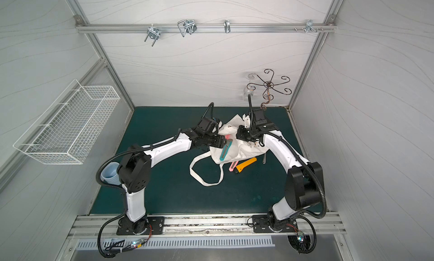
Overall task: Place the art knife into the pouch
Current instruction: Place the utility knife in the pouch.
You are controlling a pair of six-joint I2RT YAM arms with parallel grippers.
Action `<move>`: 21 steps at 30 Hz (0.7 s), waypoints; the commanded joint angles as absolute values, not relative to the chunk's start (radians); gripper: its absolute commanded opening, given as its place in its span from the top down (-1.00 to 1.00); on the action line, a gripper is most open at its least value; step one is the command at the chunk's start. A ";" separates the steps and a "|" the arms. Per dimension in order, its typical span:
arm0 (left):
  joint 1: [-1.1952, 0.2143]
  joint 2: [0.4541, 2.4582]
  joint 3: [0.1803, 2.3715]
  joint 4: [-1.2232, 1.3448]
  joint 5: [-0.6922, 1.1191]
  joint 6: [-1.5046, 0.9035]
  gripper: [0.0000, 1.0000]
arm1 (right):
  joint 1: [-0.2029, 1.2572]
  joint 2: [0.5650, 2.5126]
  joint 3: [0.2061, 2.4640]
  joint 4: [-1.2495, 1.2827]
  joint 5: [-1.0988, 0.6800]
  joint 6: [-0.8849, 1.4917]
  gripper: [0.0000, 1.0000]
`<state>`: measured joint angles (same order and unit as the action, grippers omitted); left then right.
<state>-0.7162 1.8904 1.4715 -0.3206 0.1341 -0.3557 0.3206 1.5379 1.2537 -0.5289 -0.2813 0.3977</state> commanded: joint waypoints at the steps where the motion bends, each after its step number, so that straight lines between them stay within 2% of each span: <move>1: -0.726 1.757 1.421 -0.243 0.130 -0.356 -0.36 | 0.316 1.542 1.261 -0.518 -0.313 0.411 1.00; 6: -0.726 1.638 1.299 -0.333 0.108 -0.380 -0.34 | 0.317 1.552 1.289 -0.538 -0.329 0.424 1.00; 11: -0.727 1.561 1.149 -0.286 0.121 -0.444 -0.34 | 0.319 1.558 1.334 -0.571 -0.372 0.437 1.00; 21: -0.738 1.610 0.975 -0.054 0.193 -0.583 -0.32 | 0.319 1.551 1.385 -0.600 -0.426 0.455 1.00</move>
